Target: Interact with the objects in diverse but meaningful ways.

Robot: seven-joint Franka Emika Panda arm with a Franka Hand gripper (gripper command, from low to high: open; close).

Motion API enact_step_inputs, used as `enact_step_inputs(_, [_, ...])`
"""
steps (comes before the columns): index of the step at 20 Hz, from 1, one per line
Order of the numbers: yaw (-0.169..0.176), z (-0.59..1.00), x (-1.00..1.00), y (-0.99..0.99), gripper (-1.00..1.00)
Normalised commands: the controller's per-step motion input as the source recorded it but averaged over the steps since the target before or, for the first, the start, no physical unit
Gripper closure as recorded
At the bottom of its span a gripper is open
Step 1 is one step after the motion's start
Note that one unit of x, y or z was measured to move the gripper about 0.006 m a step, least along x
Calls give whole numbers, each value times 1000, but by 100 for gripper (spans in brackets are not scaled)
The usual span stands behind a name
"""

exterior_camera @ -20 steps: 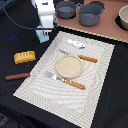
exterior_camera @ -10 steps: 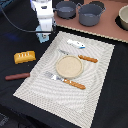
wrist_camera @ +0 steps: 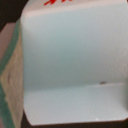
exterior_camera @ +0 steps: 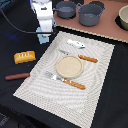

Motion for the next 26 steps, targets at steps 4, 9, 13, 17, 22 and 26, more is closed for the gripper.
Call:
enact_step_inputs(4, [-79,1000,170,-202,100])
enact_step_inputs(9, [-75,1000,680,-307,100])
enact_step_inputs(13, [-57,994,687,-434,100])
enact_step_inputs(17, [-17,555,525,-667,100])
enact_step_inputs(22, [0,-83,377,-817,100])
enact_step_inputs(26, [0,-277,225,-319,100])
